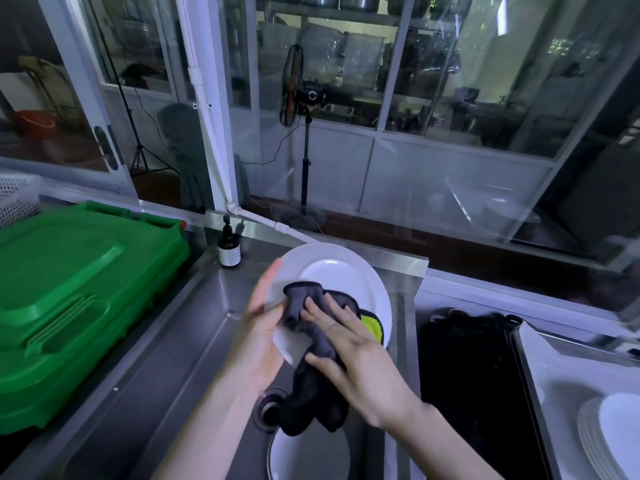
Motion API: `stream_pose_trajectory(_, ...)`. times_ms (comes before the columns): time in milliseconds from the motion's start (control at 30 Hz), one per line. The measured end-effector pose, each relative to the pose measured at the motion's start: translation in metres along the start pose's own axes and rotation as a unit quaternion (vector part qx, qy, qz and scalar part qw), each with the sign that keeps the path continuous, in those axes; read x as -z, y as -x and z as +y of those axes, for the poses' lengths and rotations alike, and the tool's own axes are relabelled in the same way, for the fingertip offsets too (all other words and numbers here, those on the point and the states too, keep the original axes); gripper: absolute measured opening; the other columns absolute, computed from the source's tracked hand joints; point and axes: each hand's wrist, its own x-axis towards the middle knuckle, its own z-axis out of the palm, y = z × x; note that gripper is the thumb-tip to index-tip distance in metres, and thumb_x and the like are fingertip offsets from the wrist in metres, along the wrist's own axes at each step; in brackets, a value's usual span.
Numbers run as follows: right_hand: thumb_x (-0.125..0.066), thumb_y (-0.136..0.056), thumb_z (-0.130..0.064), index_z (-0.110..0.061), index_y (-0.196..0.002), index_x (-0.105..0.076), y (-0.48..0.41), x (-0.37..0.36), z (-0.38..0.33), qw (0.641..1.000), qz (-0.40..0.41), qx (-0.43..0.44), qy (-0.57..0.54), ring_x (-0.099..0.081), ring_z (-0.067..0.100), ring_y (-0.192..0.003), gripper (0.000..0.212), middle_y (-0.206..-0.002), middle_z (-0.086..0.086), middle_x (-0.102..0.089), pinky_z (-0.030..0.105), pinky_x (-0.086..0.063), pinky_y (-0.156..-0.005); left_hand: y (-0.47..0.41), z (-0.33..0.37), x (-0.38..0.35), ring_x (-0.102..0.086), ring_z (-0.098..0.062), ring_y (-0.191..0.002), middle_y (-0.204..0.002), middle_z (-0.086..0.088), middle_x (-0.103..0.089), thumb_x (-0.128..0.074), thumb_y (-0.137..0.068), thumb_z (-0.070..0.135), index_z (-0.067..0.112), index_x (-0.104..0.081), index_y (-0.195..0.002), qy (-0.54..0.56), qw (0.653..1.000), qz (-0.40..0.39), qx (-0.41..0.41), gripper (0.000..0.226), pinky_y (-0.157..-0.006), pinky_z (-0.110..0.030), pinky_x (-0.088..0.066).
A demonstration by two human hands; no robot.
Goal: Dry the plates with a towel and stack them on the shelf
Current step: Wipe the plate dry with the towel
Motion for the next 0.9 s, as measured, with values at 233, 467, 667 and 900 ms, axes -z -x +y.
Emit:
stream_pose_trajectory(233, -0.052, -0.098, -0.04, -0.024, -0.151, -0.033, -0.054, 0.024, 0.021, 0.998, 0.034, -0.047, 0.007, 0.0, -0.007, -0.145, 0.058, -0.154, -0.023, -0.022, 0.022, -0.004, -0.121, 0.009, -0.007, -0.002, -0.064, -0.012, -0.121, -0.133, 0.003, -0.067, -0.054, -0.089, -0.001, 0.038, -0.049, -0.142, -0.064, 0.997, -0.051, -0.002, 0.066, -0.089, -0.023, -0.055)
stream_pose_trajectory(467, -0.051, -0.098, -0.042, -0.029, -0.149, -0.035, -0.05, 0.031, 0.036, 0.989, 0.086, -0.12, 0.014, -0.011, -0.002, -0.147, 0.055, -0.157, -0.018, -0.028, 0.024, -0.013, -0.121, 0.005, -0.006, 0.007, -0.062, 0.007, -0.113, -0.122, 0.025, -0.069, -0.048, -0.097, -0.005, 0.046, -0.056, -0.134, -0.095, 0.995, 0.012, -0.036, 0.063, -0.086, -0.016, -0.052)
stream_pose_trajectory(667, -0.046, -0.097, -0.043, -0.051, -0.139, -0.027, -0.002, 0.016, 0.032, 0.965, 0.17, -0.168, -0.111, -0.016, -0.005, -0.145, 0.047, -0.153, -0.031, -0.024, 0.03, -0.019, -0.121, 0.001, -0.001, 0.015, -0.063, -0.015, -0.123, -0.135, 0.008, -0.065, -0.048, -0.098, -0.001, 0.049, -0.053, -0.138, -0.043, 0.997, 0.053, -0.033, 0.064, -0.094, -0.034, -0.053)
stream_pose_trajectory(900, -0.056, -0.095, -0.036, -0.01, -0.143, -0.046, 0.031, -0.029, 0.0, 0.986, 0.144, 0.021, 0.077, -0.022, 0.02, -0.149, 0.056, -0.156, -0.002, -0.034, 0.031, -0.015, -0.121, -0.014, 0.008, -0.002, -0.065, -0.025, -0.116, -0.146, -0.007, -0.056, -0.047, -0.099, 0.002, 0.028, -0.051, -0.138, -0.01, 0.996, 0.078, -0.048, 0.047, -0.088, -0.038, -0.053)
